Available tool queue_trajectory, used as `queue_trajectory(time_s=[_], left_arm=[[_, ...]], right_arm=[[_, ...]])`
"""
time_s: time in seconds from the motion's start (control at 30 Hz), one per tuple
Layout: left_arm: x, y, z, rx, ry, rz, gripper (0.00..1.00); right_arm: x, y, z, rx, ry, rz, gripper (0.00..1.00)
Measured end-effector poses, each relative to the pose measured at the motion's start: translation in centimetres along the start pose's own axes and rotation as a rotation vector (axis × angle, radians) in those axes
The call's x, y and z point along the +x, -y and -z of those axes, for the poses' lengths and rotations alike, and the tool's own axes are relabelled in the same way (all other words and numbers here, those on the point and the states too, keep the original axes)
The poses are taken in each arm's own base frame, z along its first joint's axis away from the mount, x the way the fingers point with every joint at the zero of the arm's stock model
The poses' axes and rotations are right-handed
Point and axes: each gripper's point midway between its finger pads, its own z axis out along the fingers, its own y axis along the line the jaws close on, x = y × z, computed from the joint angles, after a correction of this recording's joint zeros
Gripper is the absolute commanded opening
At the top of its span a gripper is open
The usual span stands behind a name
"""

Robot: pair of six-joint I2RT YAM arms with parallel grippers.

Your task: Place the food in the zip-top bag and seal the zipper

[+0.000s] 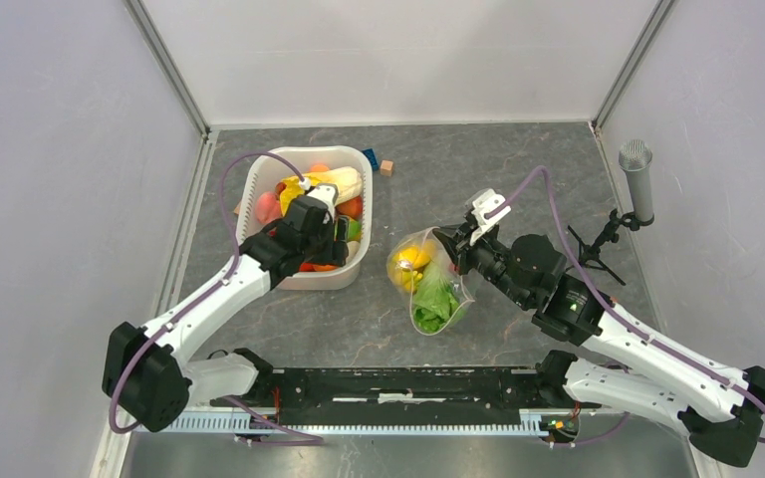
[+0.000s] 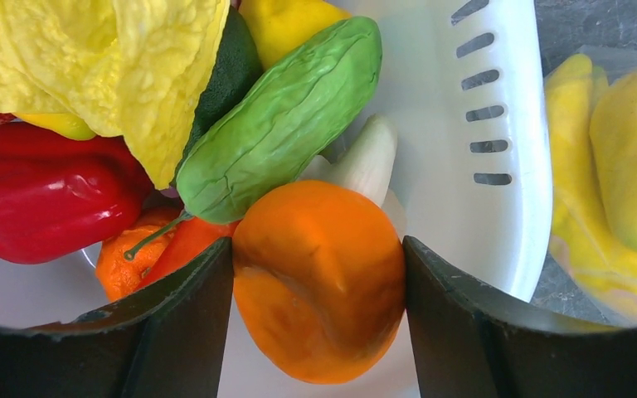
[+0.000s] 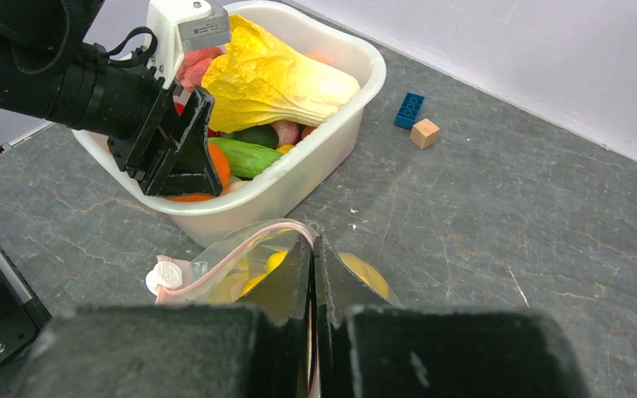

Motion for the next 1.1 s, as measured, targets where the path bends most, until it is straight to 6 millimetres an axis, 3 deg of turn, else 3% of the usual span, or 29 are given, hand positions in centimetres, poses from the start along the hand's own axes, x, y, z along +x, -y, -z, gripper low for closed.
queue_trajectory(time_s=[0.2, 0.4, 0.6, 0.83, 1.1], left_arm=[[-0.9, 0.1, 1.3, 0.015, 0.047, 0.008, 0.31], [-3.2, 0.2, 4.8, 0.057, 0.183, 0.030, 0.30], [-4.3, 0.5, 6.9, 0.095, 0.255, 0.041, 0.28], [-5.4, 4.1, 8.9, 0.311, 0.302, 0.032, 0.33], [-9.1, 10.3, 14.7, 0.692, 0.419, 0.019, 0.37]], right_arm=[[-0.1, 0.0, 0.0, 0.004, 0.003, -0.008, 0.04], [-0.2, 0.1, 0.0, 0.011, 0.007, -0.016, 0.04], [-0.2, 0.1, 0.0, 0.011, 0.010, -0.027, 0.04], [-1.3, 0.3, 0.1, 0.023, 0.051, -0.047, 0.04], [-1.7, 0.5, -0.1, 0.041, 0.068, -0.079, 0.04]])
